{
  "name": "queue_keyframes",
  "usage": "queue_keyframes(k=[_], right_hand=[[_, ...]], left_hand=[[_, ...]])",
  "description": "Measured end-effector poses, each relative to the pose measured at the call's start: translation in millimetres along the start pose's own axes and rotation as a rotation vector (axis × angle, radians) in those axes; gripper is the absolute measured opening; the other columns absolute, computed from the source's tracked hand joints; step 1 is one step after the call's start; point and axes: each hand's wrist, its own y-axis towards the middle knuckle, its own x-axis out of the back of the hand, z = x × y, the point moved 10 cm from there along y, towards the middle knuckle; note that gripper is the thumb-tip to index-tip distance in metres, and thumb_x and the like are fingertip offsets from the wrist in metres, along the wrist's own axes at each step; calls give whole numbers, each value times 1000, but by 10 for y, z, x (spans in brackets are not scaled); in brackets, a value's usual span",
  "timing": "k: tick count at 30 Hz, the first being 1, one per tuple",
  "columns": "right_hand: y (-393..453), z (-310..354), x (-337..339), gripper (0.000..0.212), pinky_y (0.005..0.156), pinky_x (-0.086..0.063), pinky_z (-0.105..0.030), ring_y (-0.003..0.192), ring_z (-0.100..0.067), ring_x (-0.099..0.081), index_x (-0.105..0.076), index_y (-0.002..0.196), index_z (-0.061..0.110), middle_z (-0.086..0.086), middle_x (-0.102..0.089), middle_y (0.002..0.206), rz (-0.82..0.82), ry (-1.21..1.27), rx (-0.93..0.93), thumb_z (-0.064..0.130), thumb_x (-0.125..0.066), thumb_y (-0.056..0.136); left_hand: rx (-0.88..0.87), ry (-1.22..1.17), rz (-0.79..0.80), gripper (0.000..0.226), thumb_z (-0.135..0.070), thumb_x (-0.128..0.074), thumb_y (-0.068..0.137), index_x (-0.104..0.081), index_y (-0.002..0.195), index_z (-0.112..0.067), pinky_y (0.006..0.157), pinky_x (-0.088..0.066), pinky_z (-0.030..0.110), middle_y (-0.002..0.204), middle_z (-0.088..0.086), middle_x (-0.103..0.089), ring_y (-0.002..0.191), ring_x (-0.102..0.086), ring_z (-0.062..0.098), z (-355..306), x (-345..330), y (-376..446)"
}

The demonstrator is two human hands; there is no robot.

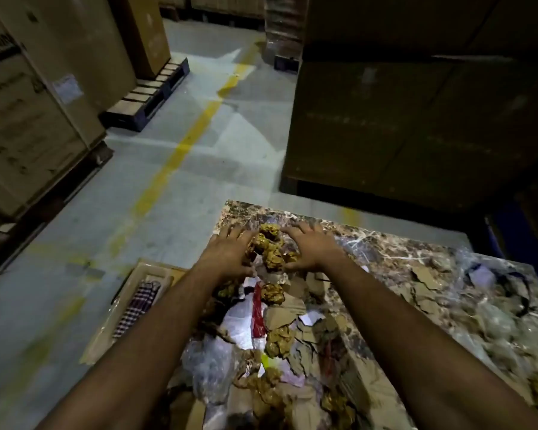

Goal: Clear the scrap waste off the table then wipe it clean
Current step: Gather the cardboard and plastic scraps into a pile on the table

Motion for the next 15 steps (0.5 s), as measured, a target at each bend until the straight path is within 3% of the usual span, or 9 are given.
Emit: queue_keyframes(k=[5, 9, 12, 15], right_hand=[[370, -120, -202, 133, 109, -25, -77, 149, -50, -13, -3, 155, 51, -9, -6, 169, 172, -50, -27, 76, -83, 52], [479, -188, -383, 141, 111, -22, -77, 150, -52, -3, 5, 155, 52, -10, 2, 170, 199, 9, -28, 73, -86, 50], [542, -186, -550, 144, 112, -23, -76, 151, -49, 1, 6, 156, 50, -8, 6, 170, 196, 82, -32, 68, -89, 50], [590, -198, -628, 138, 111, -31, -72, 151, -46, -4, 4, 154, 50, -8, -4, 169, 169, 125, -60, 63, -90, 53]], left_hand=[[25, -19, 120, 135, -60, -90, 55, -2, 156, -46, 112, -29, 65, 166, 7, -10, 150, -13, 41, 24, -193, 350], [11, -8, 171, 146, -63, -93, 44, 2, 154, -48, 108, -39, 64, 161, 9, -21, 145, -23, 42, 8, -352, 603], [11, -54, 174, 147, -60, -94, 42, 1, 154, -46, 102, -47, 56, 155, 12, -29, 136, -38, 42, -52, -454, 736], [22, -178, 126, 137, -43, -96, 51, -5, 154, -40, 99, -51, 51, 150, 12, -31, 130, -45, 38, -84, -530, 804]])
